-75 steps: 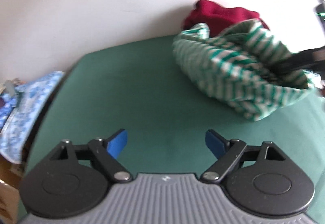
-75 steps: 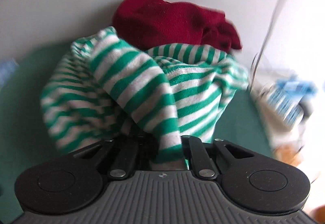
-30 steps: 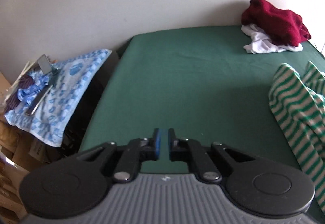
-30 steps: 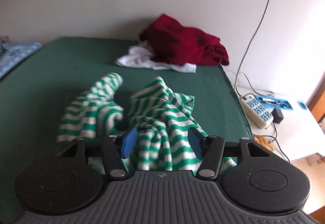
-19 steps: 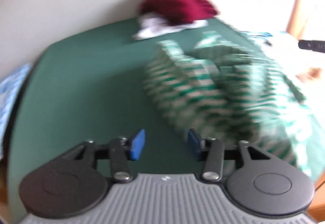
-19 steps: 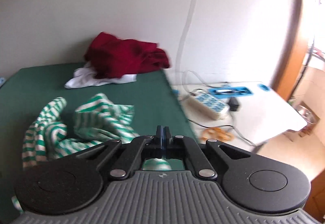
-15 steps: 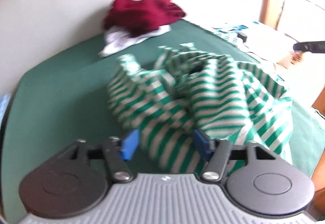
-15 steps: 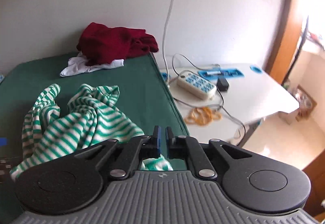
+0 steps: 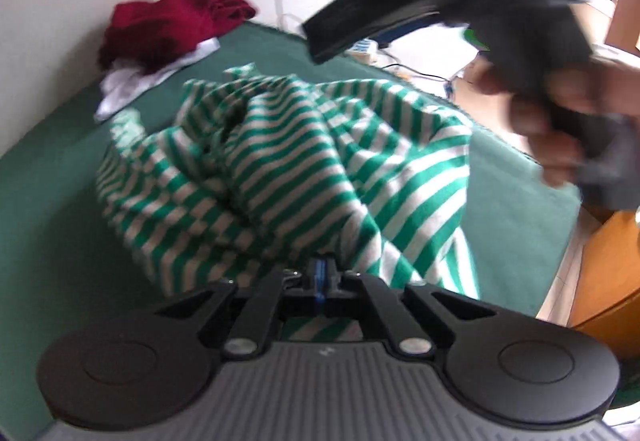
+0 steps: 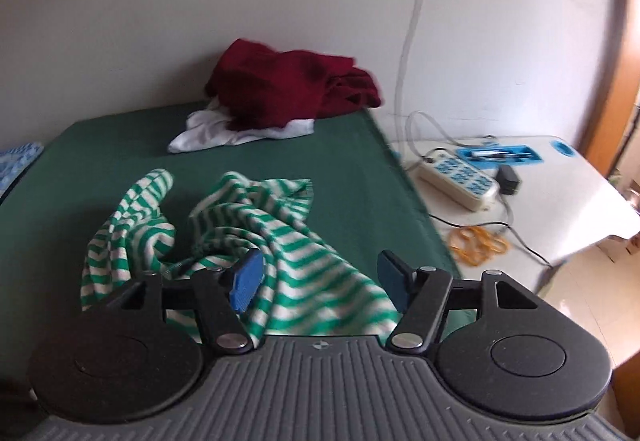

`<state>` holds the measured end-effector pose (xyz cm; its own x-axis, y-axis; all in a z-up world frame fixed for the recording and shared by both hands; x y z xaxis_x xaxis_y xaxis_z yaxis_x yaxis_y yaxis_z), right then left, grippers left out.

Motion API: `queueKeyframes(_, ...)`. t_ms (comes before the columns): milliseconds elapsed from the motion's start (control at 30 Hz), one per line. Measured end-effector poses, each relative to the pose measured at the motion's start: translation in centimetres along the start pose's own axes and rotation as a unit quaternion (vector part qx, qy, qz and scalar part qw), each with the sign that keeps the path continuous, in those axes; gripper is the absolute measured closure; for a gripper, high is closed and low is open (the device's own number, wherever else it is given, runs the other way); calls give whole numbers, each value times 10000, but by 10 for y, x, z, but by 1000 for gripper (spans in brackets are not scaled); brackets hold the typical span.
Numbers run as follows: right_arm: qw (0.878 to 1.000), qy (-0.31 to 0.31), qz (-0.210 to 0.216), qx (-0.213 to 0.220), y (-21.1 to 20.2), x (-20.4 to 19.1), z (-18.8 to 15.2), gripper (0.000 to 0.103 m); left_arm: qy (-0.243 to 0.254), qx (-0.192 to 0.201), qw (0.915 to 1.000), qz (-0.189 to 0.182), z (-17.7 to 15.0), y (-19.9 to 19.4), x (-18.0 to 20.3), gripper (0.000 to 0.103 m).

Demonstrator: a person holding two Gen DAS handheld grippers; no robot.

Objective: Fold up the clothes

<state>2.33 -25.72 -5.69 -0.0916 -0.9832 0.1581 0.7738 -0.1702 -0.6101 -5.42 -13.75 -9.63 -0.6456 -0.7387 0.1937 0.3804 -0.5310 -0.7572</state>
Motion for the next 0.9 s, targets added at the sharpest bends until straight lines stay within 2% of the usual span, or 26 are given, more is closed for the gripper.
queueKeyframes(67,9994,-249,218,-45,23,-25,6,36,-265,0,9996,102,-6,-8,-13,103)
queueKeyframes(133,9985,-516,89,-185,49,-47,5,39,-473,27,9987,174,-10,-14,-21,103)
queueKeyframes(167,9974,-664,-17,-294,63,-55,4,52,-574,41,9981,209,-13,-17,-25,103)
queueKeyframes(233,9968,-603,-154,-505,78,-51,2,88,-631,99,9975,310,-16,-24,-26,97)
queueKeyframes(333,9991,305,-83,-270,55,-7,7,89,-588,272,9969,456,-20,-34,-27,81)
queueKeyframes(367,9988,435,-172,-125,41,7,8,89,-562,336,9967,485,-20,-37,-27,71)
queueKeyframes(400,9985,481,-220,-121,30,18,3,89,-537,400,9966,484,-18,-39,-28,62)
queueKeyframes(433,9983,511,-254,-153,20,27,-3,89,-465,467,9968,452,-16,-41,-28,59)
queueKeyframes(567,9969,630,-390,-278,-21,65,-28,89,-96,701,9971,278,-4,-41,-23,17)
queueKeyframes(600,9964,659,-424,-310,-31,74,-34,89,-11,755,9970,193,-1,-39,-21,12)
queueKeyframes(667,9955,719,-493,-373,-51,93,-47,89,90,722,9973,-137,6,-30,-14,9)
queueKeyframes(767,9939,808,-595,-467,-81,122,-65,88,307,451,9963,-661,13,-9,3,9)
queueKeyframes(833,9930,788,-543,-690,-84,125,-82,87,626,220,9950,-747,11,7,20,16)
queueKeyframes(867,9928,770,-546,-743,-85,125,-86,85,812,88,9940,-729,9,14,28,33)
queueKeyframes(900,9925,753,-553,-788,-85,125,-90,84,998,-45,9925,-709,8,21,37,55)
Point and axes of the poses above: each gripper's, at about its wrist camera, not at the fingertips, and y roughly the way its jaws point, x to its right, z to its top, the point moved 1 cm from there along y, roughly the way its jaws point, and after that the axes turned 15 degrees about -z, right-handed, at the moved point
